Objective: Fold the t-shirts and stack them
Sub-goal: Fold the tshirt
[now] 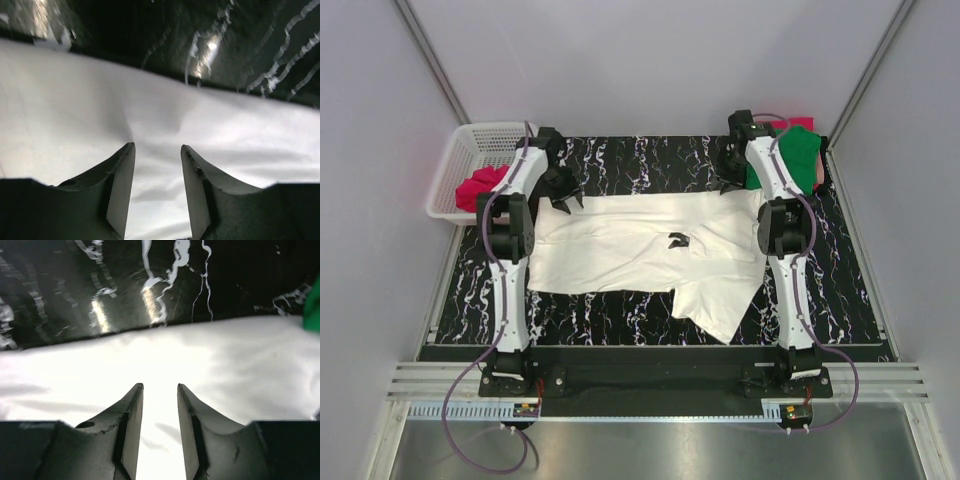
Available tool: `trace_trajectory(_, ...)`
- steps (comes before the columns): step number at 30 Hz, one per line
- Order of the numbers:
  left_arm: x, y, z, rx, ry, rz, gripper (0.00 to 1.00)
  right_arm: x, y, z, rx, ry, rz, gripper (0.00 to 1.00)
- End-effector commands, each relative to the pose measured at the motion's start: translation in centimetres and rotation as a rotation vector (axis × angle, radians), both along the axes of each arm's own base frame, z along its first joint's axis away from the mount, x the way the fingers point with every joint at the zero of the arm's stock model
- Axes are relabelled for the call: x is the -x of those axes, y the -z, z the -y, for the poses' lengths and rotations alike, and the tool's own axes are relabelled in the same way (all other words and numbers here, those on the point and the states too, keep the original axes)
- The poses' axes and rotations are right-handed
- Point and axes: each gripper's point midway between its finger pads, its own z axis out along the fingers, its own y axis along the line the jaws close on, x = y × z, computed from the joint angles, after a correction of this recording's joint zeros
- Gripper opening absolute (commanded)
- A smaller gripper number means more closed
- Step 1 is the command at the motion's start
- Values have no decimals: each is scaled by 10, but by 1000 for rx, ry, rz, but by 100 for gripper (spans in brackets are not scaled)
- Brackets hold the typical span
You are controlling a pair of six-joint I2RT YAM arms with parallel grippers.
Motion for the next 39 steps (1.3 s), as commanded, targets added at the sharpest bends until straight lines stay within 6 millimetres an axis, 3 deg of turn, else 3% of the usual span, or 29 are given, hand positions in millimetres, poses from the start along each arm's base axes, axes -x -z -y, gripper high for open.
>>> trace_trajectory(1, 2, -104, 23, 161, 72, 235, 47, 8, -155, -3, -54, 10, 280, 41)
trace_trajectory(3, 24, -124, 31, 216, 94, 243, 47, 24, -170, -7, -89, 1, 277, 41)
trace_trajectory(4, 31, -130, 34, 235, 111, 252, 47, 34, -195, -6, -102, 2, 316, 42)
trace_trajectory(5, 44, -151, 37, 255, 131, 287, 47, 44, -195, -6, -106, 4, 298, 42)
trace_trajectory(6, 60, -143, 36, 255, 133, 254, 47, 51, -202, -8, -123, 0, 300, 41)
trace_trajectory(7, 67, -147, 35, 251, 147, 269, 47, 64, -223, -7, -137, -3, 333, 42)
trace_trajectory(8, 79, -165, 33, 239, 150, 315, 47, 74, -216, -7, -140, -2, 301, 42)
trace_trajectory(9, 96, -155, 31, 229, 148, 280, 47, 82, -218, -9, -162, 3, 292, 42)
trace_trajectory(10, 105, -157, 29, 224, 151, 287, 47, 97, -235, -11, -185, -1, 318, 42)
trace_trajectory(11, 127, -161, 27, 223, 152, 291, 46, 107, -216, -12, -202, 19, 266, 42)
trace_trajectory(12, 137, -162, 27, 223, 156, 297, 46, 118, -216, -21, -254, 4, 252, 42)
trace_trajectory(13, 148, -164, 26, 217, 158, 305, 46, 136, -231, -25, -293, -2, 286, 42)
trace_trajectory(14, 168, -167, 23, 210, 157, 324, 46, 150, -206, -31, -315, 17, 228, 42)
trace_trajectory(15, 178, -169, 23, 204, 158, 334, 46, 163, -203, -36, -328, 10, 222, 42)
trace_trajectory(16, 187, -168, 19, 183, 148, 345, 46, 181, -215, -38, -341, 3, 259, 42)
trace_trajectory(17, 205, -169, 16, 175, 141, 367, 47, 199, -195, -43, -343, 15, 208, 42)
trace_trajectory(19, 220, -168, 15, 181, 126, 381, 48, 227, -198, -45, -371, 18, 211, 42)
trace_trajectory(20, 234, -162, 14, 181, 116, 382, 48, 243, -179, -45, -378, 40, 149, 42)
trace_trajectory(22, 250, -154, 16, 204, 106, 360, 48, 268, -184, -47, -408, 27, 144, 42)
trace_trajectory(23, 262, -142, 16, 207, 101, 338, 48, 282, -173, -44, -396, 50, 104, 42)
trace_trajectory(26, 279, -120, 11, 189, 60, 279, 47, 307, -177, -36, -381, 60, 102, 41)
trace_trajectory(29, 285, -111, 9, 178, 11, 248, 46, 317, -183, -29, -364, 50, 130, 41)
trace_trajectory(33, 284, -121, 9, 181, -79, 296, 47, 327, -180, -26, -345, 24, 102, 41)
trace_trajectory(36, 279, -139, 6, 178, -143, 379, 48, 345, -163, -10, -246, 37, 25, 40)
trace_trajectory(39, 279, -134, 6, 147, -126, 329, 48, 364, -147, -3, -218, 22, -23, 41)
